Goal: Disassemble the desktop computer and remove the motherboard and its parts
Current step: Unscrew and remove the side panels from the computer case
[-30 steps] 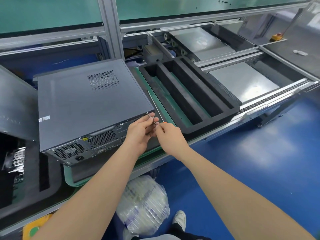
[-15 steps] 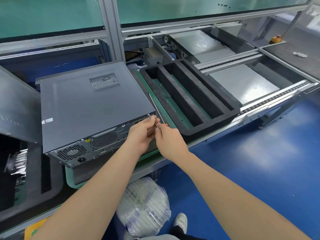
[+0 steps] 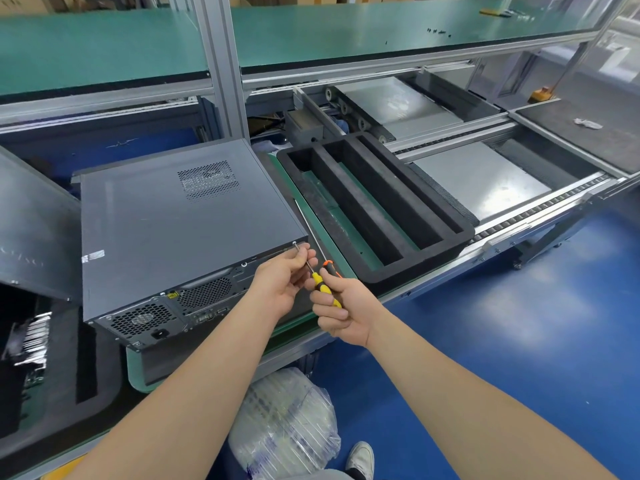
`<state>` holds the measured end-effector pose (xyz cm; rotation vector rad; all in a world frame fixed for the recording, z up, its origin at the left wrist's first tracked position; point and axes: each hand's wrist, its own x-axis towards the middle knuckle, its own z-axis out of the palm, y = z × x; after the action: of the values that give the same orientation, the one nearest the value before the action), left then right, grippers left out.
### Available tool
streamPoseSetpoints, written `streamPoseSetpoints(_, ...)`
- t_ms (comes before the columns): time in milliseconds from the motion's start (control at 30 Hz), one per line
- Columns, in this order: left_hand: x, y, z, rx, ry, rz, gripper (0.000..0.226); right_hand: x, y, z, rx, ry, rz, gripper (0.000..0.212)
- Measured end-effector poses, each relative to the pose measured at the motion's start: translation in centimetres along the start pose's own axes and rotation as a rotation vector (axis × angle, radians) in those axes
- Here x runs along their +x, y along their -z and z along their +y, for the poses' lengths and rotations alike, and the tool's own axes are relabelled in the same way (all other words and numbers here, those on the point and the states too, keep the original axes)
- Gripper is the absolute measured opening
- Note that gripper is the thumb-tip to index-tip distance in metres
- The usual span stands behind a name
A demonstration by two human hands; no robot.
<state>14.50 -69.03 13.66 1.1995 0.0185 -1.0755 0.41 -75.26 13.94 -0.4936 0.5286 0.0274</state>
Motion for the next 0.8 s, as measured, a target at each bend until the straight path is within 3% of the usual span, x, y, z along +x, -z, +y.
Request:
streamPoseSetpoints(167, 0.2, 0.2, -0.2, -0.013, -0.022, -0.041, 0.019, -0.3, -0.9, -0.5, -0.627, 0.22, 0.34, 0.037)
streamPoseSetpoints(267, 0.2, 0.3, -0.3, -0.038, -0.026, -0.071, 0.021, -0.5, -2.1, -0.6, -1.31, 0.459, 0.574, 0.036)
streamPoseSetpoints(367, 0.1, 0.3, -0.2, -0.067, -0.011, -0.094, 0.022, 0.0, -3.0, 0.2, -1.931, 0.568, 0.812, 0.022)
streamPoseSetpoints(467, -0.2, -0.1, -0.1, -0.089, 0.001, -0.088, 0.018, 0.5, -3.3, 1.4, -2.179, 0.643, 0.923, 0.009)
streamPoseSetpoints(533, -0.2, -0.3, -0.2, -0.057, -0.018, -0.064, 0.015, 0.6, -2.8, 1.4, -2.038, 0.708, 0.89, 0.012)
streamPoseSetpoints(600, -0.1, -0.5, -0.1, -0.053, -0.03, -0.038, 0.016, 0.7, -2.5, 0.8, -1.723, 0.616, 0.789, 0.023)
streamPoseSetpoints(733, 0.0, -0.6, 0.3, -0.014, -0.015, -0.027, 0.012, 0.4, -2.0, -0.5, -0.535, 0.144, 0.407, 0.046)
streamPoseSetpoints(800, 0.1, -0.5, 0.4, -0.015, 0.001, -0.034, 0.013, 0.0, -1.2, -0.4, -0.144, -0.034, 0.202, 0.046)
